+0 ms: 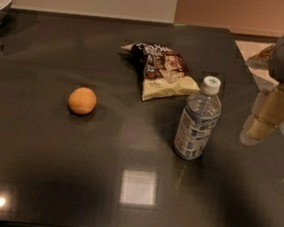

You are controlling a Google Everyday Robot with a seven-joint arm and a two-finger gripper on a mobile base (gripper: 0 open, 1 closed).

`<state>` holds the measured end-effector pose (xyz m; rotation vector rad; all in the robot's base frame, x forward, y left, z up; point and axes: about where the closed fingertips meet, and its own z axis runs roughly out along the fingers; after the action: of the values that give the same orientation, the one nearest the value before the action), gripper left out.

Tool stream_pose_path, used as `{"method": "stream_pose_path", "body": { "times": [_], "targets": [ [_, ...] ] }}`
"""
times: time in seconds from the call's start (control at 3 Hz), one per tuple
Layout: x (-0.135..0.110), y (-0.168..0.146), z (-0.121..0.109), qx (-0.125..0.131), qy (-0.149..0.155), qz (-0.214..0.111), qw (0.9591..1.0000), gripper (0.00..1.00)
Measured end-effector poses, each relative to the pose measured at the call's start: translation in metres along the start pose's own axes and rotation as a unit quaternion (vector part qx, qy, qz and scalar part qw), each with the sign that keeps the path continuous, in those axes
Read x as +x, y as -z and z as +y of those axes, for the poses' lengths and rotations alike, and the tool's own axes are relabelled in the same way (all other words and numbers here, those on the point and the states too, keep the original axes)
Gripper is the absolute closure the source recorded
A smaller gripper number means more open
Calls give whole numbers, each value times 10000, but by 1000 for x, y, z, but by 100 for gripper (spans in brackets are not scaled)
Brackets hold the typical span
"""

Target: Knock blue plastic bottle over

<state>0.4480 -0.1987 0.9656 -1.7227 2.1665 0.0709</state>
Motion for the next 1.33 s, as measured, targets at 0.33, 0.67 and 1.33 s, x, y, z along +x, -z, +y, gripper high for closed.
{"method": "stream_pose_path", "body": {
  "times": [0.33, 0.67, 1.33],
  "targets": [
    [-12, -16, 6, -303, -10, -566, 9979, 0],
    [-26, -26, 17, -552, 8, -1145, 9919, 0],
    [-47, -44, 31, -797, 82, -1834, 9798, 0]
  ]
}}
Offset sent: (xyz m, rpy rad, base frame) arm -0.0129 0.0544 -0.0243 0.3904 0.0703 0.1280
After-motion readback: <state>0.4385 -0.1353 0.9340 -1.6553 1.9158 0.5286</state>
